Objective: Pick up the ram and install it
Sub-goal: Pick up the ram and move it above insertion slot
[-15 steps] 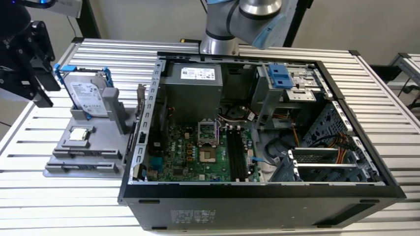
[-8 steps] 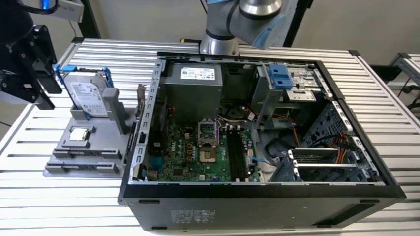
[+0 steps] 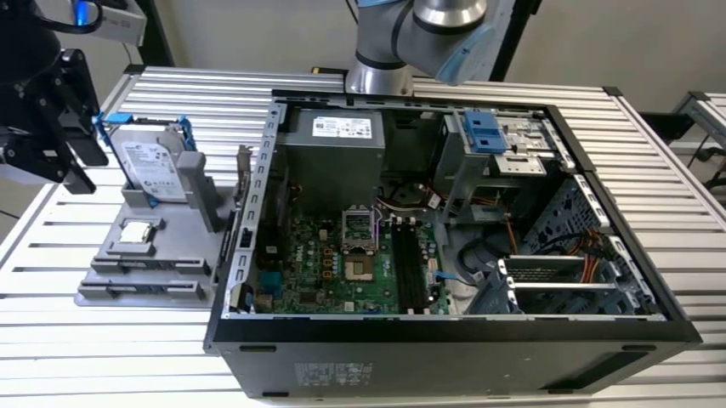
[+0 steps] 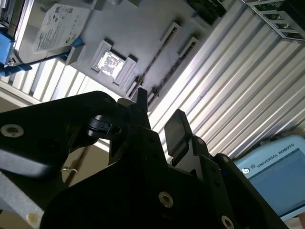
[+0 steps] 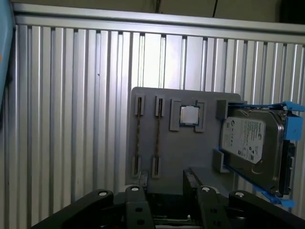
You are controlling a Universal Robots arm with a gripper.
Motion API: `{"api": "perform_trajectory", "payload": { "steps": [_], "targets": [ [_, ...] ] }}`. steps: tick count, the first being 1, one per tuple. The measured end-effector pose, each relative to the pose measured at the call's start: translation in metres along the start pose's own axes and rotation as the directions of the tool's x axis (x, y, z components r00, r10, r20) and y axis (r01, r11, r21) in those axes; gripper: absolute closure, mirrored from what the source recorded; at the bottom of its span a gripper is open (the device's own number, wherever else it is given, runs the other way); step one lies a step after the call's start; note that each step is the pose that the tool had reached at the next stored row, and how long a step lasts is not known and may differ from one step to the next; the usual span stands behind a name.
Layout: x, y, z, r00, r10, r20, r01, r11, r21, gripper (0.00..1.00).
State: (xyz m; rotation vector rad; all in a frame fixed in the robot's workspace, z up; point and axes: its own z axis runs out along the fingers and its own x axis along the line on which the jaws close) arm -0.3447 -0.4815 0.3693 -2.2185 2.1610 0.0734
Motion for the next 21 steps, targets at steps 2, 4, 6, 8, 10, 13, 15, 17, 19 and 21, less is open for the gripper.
{"api": "perform_trajectory", "payload": {
  "steps": [2, 4, 6, 8, 10, 13, 15, 17, 19, 21],
  "targets": [
    [0.0002, 0.0007, 0.0015, 1.0, 0.001, 0.0002, -0.001, 1.0, 0.0002, 0.0],
    [0.0003, 0.0013, 0.0035, 1.0, 0.002, 0.0, -0.002, 1.0, 0.0002, 0.0],
    [0.0005, 0.0018, 0.0058, 1.0, 0.003, 0.0001, -0.003, 1.0, 0.0003, 0.0],
    [0.0011, 0.003, 0.0081, 1.0, 0.006, 0.0001, -0.006, 1.0, 0.0004, 0.0],
    [0.0015, 0.004, 0.0106, 0.9999, 0.01, 0.0001, -0.01, 0.9999, 0.0007, 0.0],
    [0.0019, 0.0045, 0.0142, 0.9999, 0.016, 0.0001, -0.016, 0.9999, 0.001, 0.0],
    [0.002, 0.0046, 0.0166, 0.9999, 0.017, 0.0001, -0.017, 0.9999, 0.0011, 0.0],
    [0.0021, 0.0047, 0.0188, 0.9998, 0.018, 0.0001, -0.018, 0.9998, 0.0012, 0.0],
    [0.0022, 0.0047, 0.0198, 0.9998, 0.018, 0.0, -0.018, 0.9998, 0.0011, 0.0],
    [0.0022, 0.0047, 0.0199, 0.9998, 0.018, 0.0, -0.018, 0.9998, 0.0011, 0.0]
  ]
}}
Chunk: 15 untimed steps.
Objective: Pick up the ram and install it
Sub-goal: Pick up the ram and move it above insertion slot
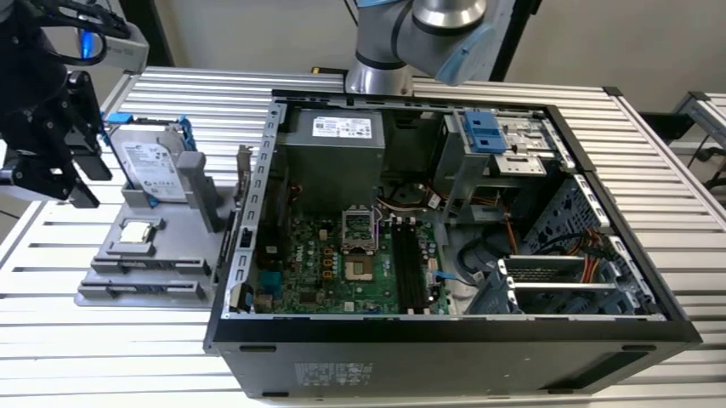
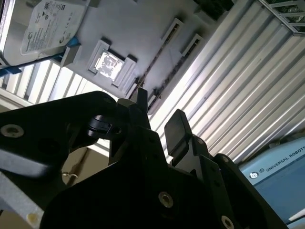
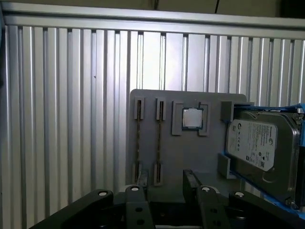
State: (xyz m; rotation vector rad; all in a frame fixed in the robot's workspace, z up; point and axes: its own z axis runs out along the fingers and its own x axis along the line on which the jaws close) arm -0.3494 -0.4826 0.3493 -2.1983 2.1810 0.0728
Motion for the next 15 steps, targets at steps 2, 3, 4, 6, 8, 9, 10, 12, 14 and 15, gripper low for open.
{"api": "perform_trajectory", "payload": {
  "steps": [2, 3, 4, 6, 8, 9, 10, 12, 14, 15],
  "targets": [
    [0.0009, 0.0001, 0.009, 0.9993, 0.036, 0.0003, -0.036, 0.9993, 0.0025, 0.0],
    [0.0011, 0.0001, 0.0102, 0.999, 0.045, 0.0002, -0.045, 0.999, 0.0029, 0.0],
    [0.0014, 0.0001, 0.0113, 0.9987, 0.05, 0.0003, -0.05, 0.9987, 0.0033, 0.0],
    [0.0024, 0.0001, 0.0132, 0.9986, 0.052, 0.0001, -0.052, 0.9986, 0.0032, 0.0],
    [0.0046, 0.0001, 0.0155, 0.9986, 0.052, 0.0002, -0.052, 0.9986, 0.0031, 0.0],
    [0.0059, 0.0001, 0.0167, 0.9986, 0.052, 0.0004, -0.052, 0.9986, 0.0031, 0.0],
    [0.0077, 0.0001, 0.0181, 0.9987, 0.052, 0.0008, -0.052, 0.9987, 0.003, 0.0],
    [0.011, 0.0002, 0.0208, 0.9987, 0.05, 0.0017, -0.05, 0.9987, 0.0027, 0.0],
    [0.0138, 0.0002, 0.0237, 0.9989, 0.046, 0.0032, -0.046, 0.9989, 0.0024, 0.0],
    [0.0148, 0.0002, 0.0253, 0.9991, 0.043, 0.0041, -0.043, 0.9991, 0.0022, 0.0]
  ]
}}
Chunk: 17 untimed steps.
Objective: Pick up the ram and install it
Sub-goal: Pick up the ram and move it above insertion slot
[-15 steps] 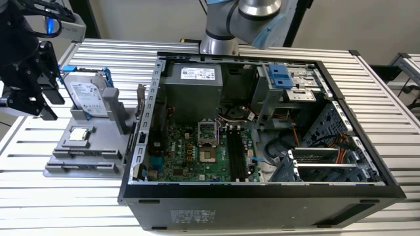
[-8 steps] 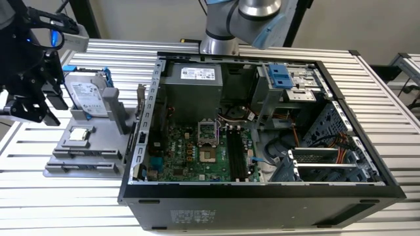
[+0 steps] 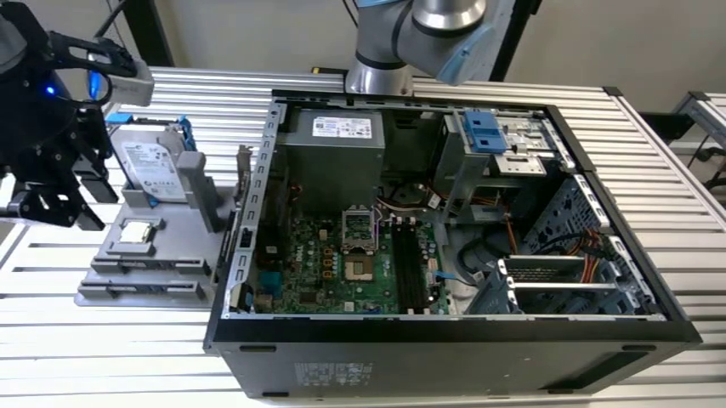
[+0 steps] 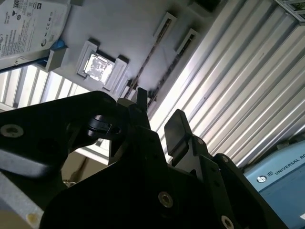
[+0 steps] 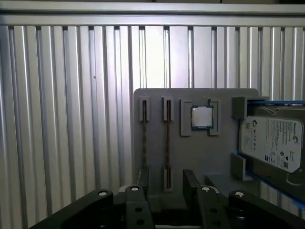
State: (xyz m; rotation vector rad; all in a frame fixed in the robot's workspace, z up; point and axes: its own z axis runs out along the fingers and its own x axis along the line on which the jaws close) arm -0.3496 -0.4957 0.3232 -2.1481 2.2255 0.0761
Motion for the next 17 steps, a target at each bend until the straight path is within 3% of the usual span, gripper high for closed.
{"api": "perform_trajectory", "payload": {
  "steps": [6, 17],
  "targets": [
    [0.0028, -0.0001, 0.008, 0.9997, -0.024, 0.0038, 0.024, 0.9997, -0.0017, 0.0],
    [0.0046, -0.0001, 0.0249, 0.9997, -0.024, 0.004, 0.024, 0.9997, -0.0032, 0.0]
  ]
}}
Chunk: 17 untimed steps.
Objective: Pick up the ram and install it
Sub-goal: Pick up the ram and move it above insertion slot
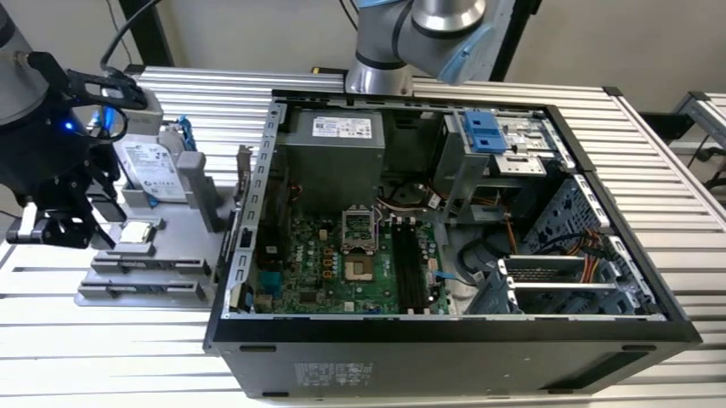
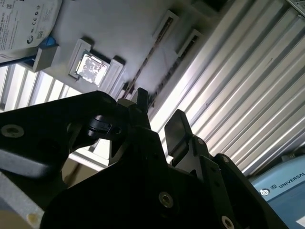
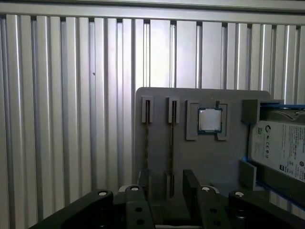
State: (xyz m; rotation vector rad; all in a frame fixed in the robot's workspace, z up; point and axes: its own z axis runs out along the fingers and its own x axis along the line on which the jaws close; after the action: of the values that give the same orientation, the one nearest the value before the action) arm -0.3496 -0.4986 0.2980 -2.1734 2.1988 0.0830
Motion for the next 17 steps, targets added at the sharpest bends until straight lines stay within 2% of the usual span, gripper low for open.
{"api": "perform_trajectory", "payload": {
  "steps": [12, 17],
  "targets": [
    [0.0016, -0.0001, 0.0217, 1.0, 0.0, 0.001, 0.0, 1.0, 0.0001, 0.0],
    [0.0021, -0.0001, 0.0288, 1.0, 0.0, 0.001, 0.0, 1.0, 0.0, 0.0]
  ]
}}
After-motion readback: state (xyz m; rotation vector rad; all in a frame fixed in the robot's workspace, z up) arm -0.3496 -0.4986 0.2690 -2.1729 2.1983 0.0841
